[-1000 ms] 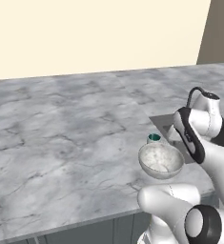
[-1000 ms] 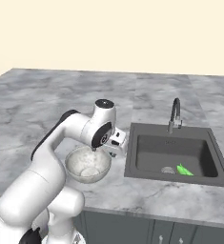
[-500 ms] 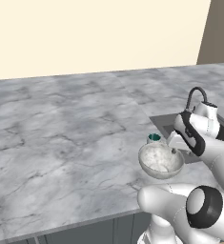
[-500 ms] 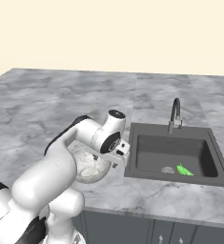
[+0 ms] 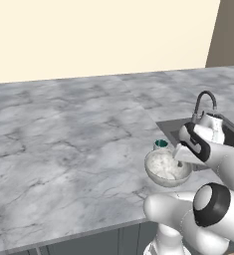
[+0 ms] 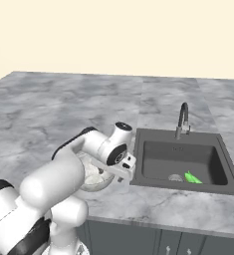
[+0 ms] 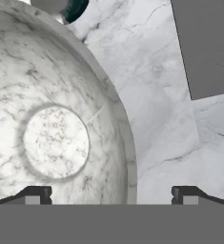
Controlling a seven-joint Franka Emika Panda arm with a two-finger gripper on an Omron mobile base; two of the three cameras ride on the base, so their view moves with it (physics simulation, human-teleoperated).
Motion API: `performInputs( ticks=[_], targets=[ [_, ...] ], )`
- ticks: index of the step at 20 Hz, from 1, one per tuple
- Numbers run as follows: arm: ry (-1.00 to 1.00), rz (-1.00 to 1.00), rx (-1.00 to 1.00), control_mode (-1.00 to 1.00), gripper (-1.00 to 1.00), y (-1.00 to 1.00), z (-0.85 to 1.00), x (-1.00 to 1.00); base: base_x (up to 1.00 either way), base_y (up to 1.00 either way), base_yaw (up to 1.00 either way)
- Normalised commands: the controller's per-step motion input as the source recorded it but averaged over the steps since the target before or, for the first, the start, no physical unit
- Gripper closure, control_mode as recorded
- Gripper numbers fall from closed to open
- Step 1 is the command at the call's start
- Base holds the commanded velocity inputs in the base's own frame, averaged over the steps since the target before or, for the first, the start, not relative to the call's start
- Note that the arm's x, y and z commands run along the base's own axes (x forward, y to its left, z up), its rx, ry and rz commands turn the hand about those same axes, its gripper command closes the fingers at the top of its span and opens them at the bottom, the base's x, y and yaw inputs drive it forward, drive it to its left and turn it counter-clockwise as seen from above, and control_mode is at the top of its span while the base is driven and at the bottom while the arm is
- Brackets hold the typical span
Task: Clear the mugs and bowl far away from the sink.
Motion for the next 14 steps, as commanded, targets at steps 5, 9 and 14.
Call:
performInputs(
  ticks=[5,9,14],
  targets=[
    [0.01,0.00,0.00,-1.00,-1.00,0.00,-0.20,0.01,0.00,0.00,0.00],
    [0.01,0.00,0.00,-1.00,-1.00,0.05,-0.21,0.01,0.00,0.00,0.00],
    [0.00,0.00,0.00,-1.00,1.00,0.43,-0.02,0.00,0.00,0.00,0.00]
  ],
)
